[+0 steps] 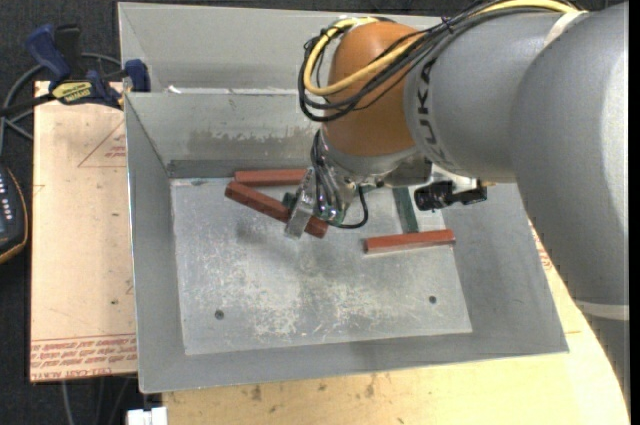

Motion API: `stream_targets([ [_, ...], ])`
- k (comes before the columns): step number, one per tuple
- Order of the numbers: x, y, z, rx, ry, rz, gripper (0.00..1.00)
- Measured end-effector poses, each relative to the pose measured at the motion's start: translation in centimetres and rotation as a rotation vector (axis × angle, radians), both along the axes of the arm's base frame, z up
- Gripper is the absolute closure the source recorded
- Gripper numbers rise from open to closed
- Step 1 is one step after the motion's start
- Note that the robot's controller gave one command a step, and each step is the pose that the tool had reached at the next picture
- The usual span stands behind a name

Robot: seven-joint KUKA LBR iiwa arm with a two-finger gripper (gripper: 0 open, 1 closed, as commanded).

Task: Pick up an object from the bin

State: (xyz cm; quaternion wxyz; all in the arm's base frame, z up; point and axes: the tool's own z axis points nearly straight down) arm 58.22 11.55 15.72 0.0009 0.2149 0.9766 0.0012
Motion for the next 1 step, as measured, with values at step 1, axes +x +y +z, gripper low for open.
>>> stream_targets([
  [1,0.07,0.07,2.88,0.0,-0.002,0.003,1.0],
])
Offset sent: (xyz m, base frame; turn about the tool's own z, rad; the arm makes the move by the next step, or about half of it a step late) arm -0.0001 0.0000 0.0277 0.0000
